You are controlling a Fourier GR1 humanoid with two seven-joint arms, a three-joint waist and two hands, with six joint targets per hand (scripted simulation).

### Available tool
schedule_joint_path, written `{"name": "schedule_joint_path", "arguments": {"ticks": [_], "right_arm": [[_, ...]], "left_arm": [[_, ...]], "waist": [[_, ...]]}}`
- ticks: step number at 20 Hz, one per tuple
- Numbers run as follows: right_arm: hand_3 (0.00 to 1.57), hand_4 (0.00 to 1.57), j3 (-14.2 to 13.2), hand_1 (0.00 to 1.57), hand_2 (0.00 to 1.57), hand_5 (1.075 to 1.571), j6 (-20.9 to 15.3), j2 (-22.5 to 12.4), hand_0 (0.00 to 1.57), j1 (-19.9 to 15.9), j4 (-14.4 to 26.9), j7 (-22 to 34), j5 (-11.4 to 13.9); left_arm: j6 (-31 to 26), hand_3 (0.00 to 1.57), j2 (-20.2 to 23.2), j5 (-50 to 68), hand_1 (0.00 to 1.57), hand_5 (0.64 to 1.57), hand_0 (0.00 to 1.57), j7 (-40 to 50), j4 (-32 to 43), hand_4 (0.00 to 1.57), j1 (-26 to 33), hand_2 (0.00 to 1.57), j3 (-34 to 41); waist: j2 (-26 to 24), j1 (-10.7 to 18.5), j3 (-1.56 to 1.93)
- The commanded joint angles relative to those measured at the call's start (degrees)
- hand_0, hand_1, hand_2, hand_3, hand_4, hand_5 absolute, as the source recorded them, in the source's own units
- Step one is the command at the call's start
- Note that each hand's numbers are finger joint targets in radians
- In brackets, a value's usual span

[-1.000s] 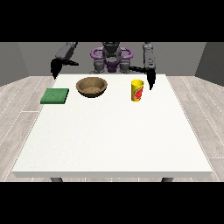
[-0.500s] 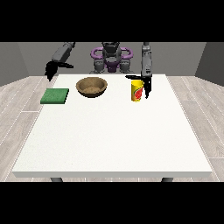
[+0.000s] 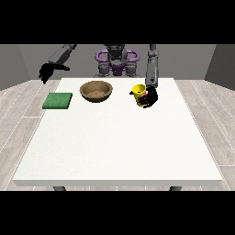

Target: Pick the cup and pour the ball into the bowl, then pick the bowl and place it on the pad

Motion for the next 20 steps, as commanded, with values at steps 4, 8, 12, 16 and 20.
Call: {"name": "schedule_joint_path", "arguments": {"ticks": [4, 8, 12, 16, 20], "right_arm": [[0.0, 0.0, -2.2, 0.0, 0.0, 1.555, 3.6, -4.2, 0.0, 0.8, 2.8, 0.0, -1.4], [0.0, 0.0, -4.6, 0.0, 0.0, 1.556, 3.6, -6.7, 0.0, 0.6, 13.0, 1.7, -1.3], [0.0, 0.0, -3.9, 0.0, 0.0, 1.56, 2.1, -5.4, 0.0, 2.7, 16.9, 2.5, 0.2], [0.0, 0.0, -5.5, 0.0, 0.0, 1.56, 3.1, -6.9, 0.0, 3.4, 21.0, -1.3, 0.4], [0.0, 0.0, -7.1, 0.0, 0.0, 1.558, 2.3, -8.6, 0.0, 3.8, 25.3, -1.0, 0.5]], "left_arm": [[9.9, 1.57, -3.3, -5.3, 1.35, 1.507, 1.35, 1.0, 4.5, 0.9, -0.9, 1.57, -2.3], [11.6, 1.57, -2.3, -12.6, 1.35, 1.532, 1.35, 13.5, 0.7, 0.99, -1.9, 1.57, -9.0], [11.0, 1.57, -4.2, -19.8, 1.38, 1.536, 1.38, 22.5, -0.5, 1.03, -1.8, 1.57, -16.0], [12.9, 1.57, -3.7, -28.5, 1.38, 1.567, 1.38, 32.9, -0.5, 1.14, -6.2, 1.57, -20.6], [12.4, 1.57, -6.4, -37.6, 1.35, 1.569, 1.35, 40.0, -0.9, 1.05, -6.7, 1.57, -27.3]], "waist": [[-2.5, -1.0, -0.17], [-11.6, 3.4, -0.06], [-19.8, 7.4, -0.06], [-20.1, 9.1, -0.05], [-22.5, 12.7, -0.07]]}}
